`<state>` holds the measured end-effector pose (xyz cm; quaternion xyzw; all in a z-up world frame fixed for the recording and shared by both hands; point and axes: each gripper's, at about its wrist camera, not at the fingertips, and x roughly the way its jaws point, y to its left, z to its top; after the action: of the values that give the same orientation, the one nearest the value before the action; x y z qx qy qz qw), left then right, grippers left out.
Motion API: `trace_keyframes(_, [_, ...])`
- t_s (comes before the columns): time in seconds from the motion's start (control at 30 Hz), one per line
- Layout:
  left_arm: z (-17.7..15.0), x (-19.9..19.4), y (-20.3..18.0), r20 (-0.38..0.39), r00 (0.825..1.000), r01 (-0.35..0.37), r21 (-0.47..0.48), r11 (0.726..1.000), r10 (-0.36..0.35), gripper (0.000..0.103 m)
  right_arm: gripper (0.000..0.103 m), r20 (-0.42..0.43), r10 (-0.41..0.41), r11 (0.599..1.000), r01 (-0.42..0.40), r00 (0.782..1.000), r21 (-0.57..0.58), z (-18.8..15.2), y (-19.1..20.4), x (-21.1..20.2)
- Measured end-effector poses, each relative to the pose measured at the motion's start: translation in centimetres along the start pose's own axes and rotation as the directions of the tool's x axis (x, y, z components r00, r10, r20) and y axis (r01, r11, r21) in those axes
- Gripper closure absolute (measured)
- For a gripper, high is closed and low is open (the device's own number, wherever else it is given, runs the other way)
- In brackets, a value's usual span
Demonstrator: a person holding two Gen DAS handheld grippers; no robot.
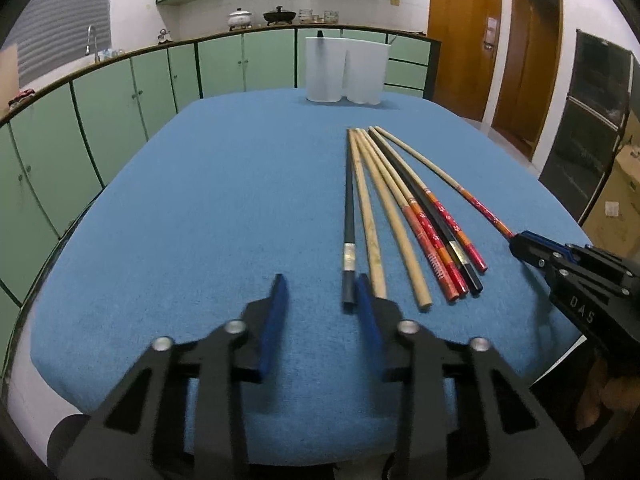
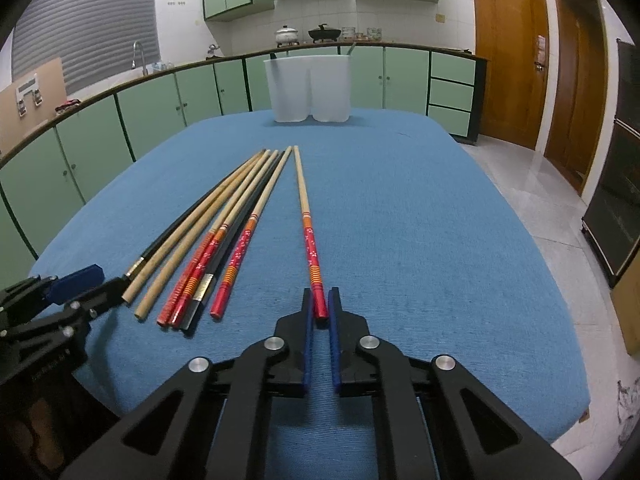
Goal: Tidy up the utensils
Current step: 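Grasp a red-patterned chopstick with the right tool while the left tool grasps a black chopstick, then carry both chopsticks to the white holder and insert them tip-down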
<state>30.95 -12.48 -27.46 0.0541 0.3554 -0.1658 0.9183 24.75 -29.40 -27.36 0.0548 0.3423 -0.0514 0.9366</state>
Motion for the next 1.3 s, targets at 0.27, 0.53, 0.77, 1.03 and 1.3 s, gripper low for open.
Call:
trace_keyframes(0.27, [-0.2,-0.3,1.0,0.006,1.000,-0.027,-0.042,0.999,0.028,0.088,0.096,0.003,-0.033,0.999,0.033,0.999,0.024,0.0,-0.6,-0.1])
trace_keyframes(0.53, [0.2,0.1,1.0,-0.008,1.000,-0.025,-0.012,1.000,0.025,0.060,0.096,0.001,-0.034,0.999,0.034,0.999,0.023,0.0,-0.5,-0.2])
trace_keyframes(0.77, [0.6,0.7,1.2,-0.011,1.000,0.018,-0.011,1.000,-0.018,0.070,0.095,0.003,-0.030,0.999,0.030,1.000,0.027,0.0,-0.5,-0.2])
trace_keyframes(1.03, [0.4,0.1,0.3,-0.004,0.992,0.129,-0.012,0.992,-0.129,0.097,0.093,0.003,-0.011,1.000,0.011,1.000,0.014,-0.3,-0.2,-0.5])
trace_keyframes(1.3, [0.1,0.6,-0.4,-0.013,0.993,0.115,0.005,0.993,-0.114,0.094,0.093,0.016,-0.025,1.000,0.025,1.000,-0.002,-0.7,0.2,-0.6])
